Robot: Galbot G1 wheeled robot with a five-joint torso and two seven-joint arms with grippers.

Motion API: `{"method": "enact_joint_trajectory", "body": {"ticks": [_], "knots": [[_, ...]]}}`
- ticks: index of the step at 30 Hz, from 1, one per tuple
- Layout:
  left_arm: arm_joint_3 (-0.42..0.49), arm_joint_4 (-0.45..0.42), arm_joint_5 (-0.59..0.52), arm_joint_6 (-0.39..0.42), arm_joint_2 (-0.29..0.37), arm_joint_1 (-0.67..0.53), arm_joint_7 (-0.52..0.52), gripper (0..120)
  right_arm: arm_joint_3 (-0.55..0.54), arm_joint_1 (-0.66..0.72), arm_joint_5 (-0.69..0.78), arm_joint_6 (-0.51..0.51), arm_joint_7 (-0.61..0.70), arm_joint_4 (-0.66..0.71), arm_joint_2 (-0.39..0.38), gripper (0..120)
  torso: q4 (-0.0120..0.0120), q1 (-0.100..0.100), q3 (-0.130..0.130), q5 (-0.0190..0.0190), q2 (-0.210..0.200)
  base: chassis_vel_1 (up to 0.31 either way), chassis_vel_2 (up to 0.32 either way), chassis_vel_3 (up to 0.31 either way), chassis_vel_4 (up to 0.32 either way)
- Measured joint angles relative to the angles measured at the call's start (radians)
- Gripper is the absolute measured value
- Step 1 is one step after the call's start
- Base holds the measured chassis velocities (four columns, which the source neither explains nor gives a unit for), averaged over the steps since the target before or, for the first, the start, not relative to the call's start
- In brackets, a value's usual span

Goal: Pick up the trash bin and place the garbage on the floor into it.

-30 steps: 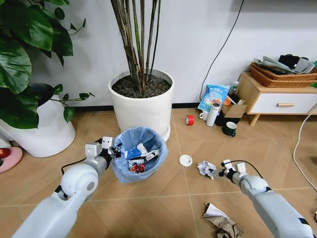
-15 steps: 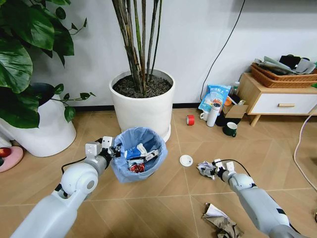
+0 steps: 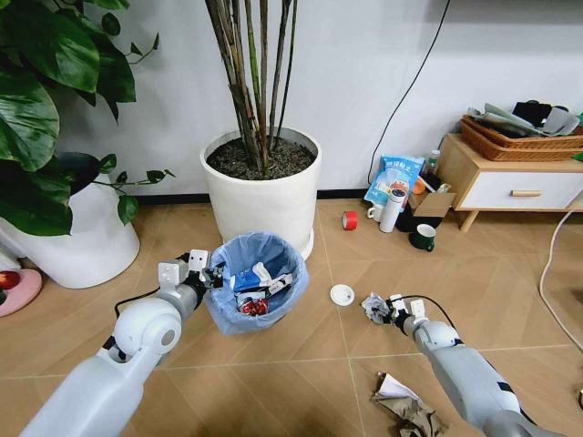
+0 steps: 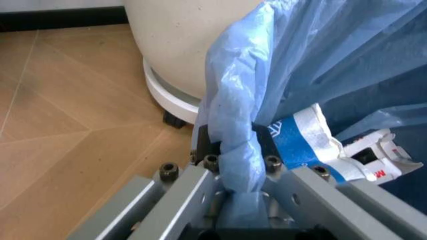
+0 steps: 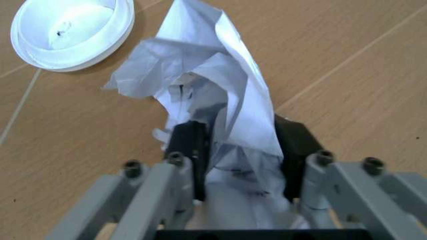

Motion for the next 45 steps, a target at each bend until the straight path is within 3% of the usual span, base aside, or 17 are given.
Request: {"method": "enact_joint_trajectory", "body": {"ticks": [6, 9, 19, 25, 26, 30, 34, 38, 45], "knots": [[0.001, -0.004, -0.001, 0.000, -0.003, 0.007, -0.006, 0, 0.029, -0.045, 0.062, -0.022, 0.057, 0.084, -0.016, 4, 0.0002, 0.000, 0.000, 0.0005, 0.000, 0.000, 0.000, 0.000, 0.000], [0.002, -0.007, -0.002, 0.001, -0.003, 0.009, -0.008, 0, 0.049, -0.076, 0.116, -0.041, 0.082, 0.157, -0.045, 0, 0.0000, 0.000, 0.000, 0.0002, 0.000, 0.000, 0.000, 0.000, 0.000], [0.015, 0.004, -0.005, 0.007, -0.003, 0.000, -0.009, 0, 0.143, -0.131, 0.208, -0.085, 0.094, 0.444, -0.155, 0, -0.0002, 0.000, 0.000, 0.0005, 0.000, 0.000, 0.000, 0.000, 0.000], [0.025, 0.023, -0.022, 0.024, -0.014, -0.014, -0.013, 0, 0.147, -0.161, 0.298, -0.143, 0.086, 0.848, -0.242, 0, 0.0000, 0.000, 0.000, -0.0003, 0.000, 0.000, 0.000, 0.000, 0.000], [0.025, 0.023, -0.022, 0.024, -0.014, -0.014, -0.013, 0, 0.147, -0.161, 0.298, -0.143, 0.086, 0.848, -0.242, 0, 0.0000, 0.000, 0.000, -0.0003, 0.000, 0.000, 0.000, 0.000, 0.000], [0.046, 0.039, -0.047, 0.035, -0.017, -0.037, -0.015, 0, 0.085, -0.131, 0.422, -0.211, 0.121, 1.076, -0.264, 0, 0.0002, 0.000, 0.000, 0.0000, 0.000, 0.000, 0.000, 0.000, 0.000], [0.059, 0.050, -0.053, 0.039, -0.020, -0.052, -0.013, 0, 0.041, -0.108, 0.470, -0.233, 0.145, 1.136, -0.263, 0, 0.0002, 0.000, 0.000, -0.0003, 0.000, 0.000, 0.000, 0.000, 0.000], [0.088, 0.074, -0.058, 0.043, -0.031, -0.082, -0.009, 0, -0.083, -0.077, 0.512, -0.255, 0.172, 1.242, -0.261, 0, 0.0001, 0.000, 0.000, -0.0002, 0.000, 0.000, 0.000, 0.000, 0.000], [0.116, 0.086, -0.060, 0.045, -0.040, -0.107, -0.010, 0, -0.207, -0.044, 0.556, -0.271, 0.215, 1.300, -0.247, 0, 0.0001, 0.000, 0.000, 0.0000, 0.000, 0.000, 0.000, 0.000, 0.000]]}}
